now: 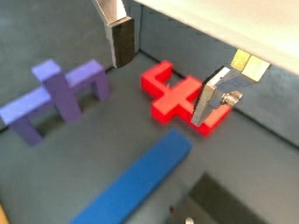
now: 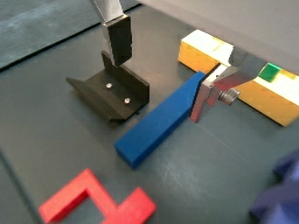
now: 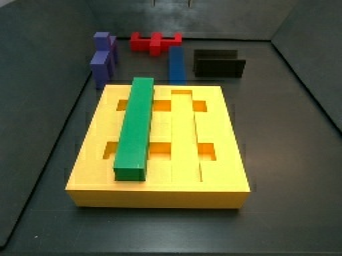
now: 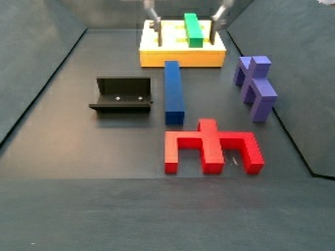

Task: Pick up the blue object. Move up. Move to above the board. Insert the blue object.
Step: Pick up the blue object.

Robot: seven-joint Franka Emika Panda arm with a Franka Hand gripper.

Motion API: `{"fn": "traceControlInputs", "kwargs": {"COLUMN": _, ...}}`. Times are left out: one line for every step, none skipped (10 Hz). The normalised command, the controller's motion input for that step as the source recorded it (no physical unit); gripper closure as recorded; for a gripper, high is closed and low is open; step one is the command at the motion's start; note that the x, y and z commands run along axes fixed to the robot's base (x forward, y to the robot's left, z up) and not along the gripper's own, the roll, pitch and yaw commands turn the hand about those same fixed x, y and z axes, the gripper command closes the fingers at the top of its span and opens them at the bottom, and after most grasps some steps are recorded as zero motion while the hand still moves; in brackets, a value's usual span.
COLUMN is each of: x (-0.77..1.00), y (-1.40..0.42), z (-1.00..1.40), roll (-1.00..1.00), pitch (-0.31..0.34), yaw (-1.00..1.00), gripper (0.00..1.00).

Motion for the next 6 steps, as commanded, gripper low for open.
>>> {"fn": "traceControlInputs", "kwargs": {"x": 0.35, "y": -0.3, "z": -0.53, "roll": -0.01, "pitch": -0.096, "yaw": 0.0, "gripper": 0.0}}
{"fn": "traceControlInputs", "kwargs": {"x": 0.23, "y": -0.24, "z": -0.6, "roll": -0.02, "pitch": -0.116, "yaw": 0.0, "gripper": 0.0}}
{"fn": "traceControlInputs", "kwargs": {"x": 0.19, "y": -0.23, "z": -0.59, "roll": -0.04, "pitch": -0.133, "yaw": 0.0, "gripper": 0.0}}
{"fn": "traceControlInputs", "kwargs": {"x": 0.17, "y": -0.21, "z": -0.61, "roll": -0.03, "pitch": -0.121, "yaw": 0.0, "gripper": 0.0}}
{"fn": "traceControlInputs", "kwargs": {"x": 0.0, "y": -0.14, "z": -0.54, "roll": 0.0, "pitch": -0.101, "yaw": 0.0, "gripper": 0.0}}
{"fn": "traceControlInputs", "kwargs": {"x": 0.0, "y": -0.2, "z": -0.47, "roll": -0.01, "pitch": -0.106, "yaw": 0.0, "gripper": 0.0}}
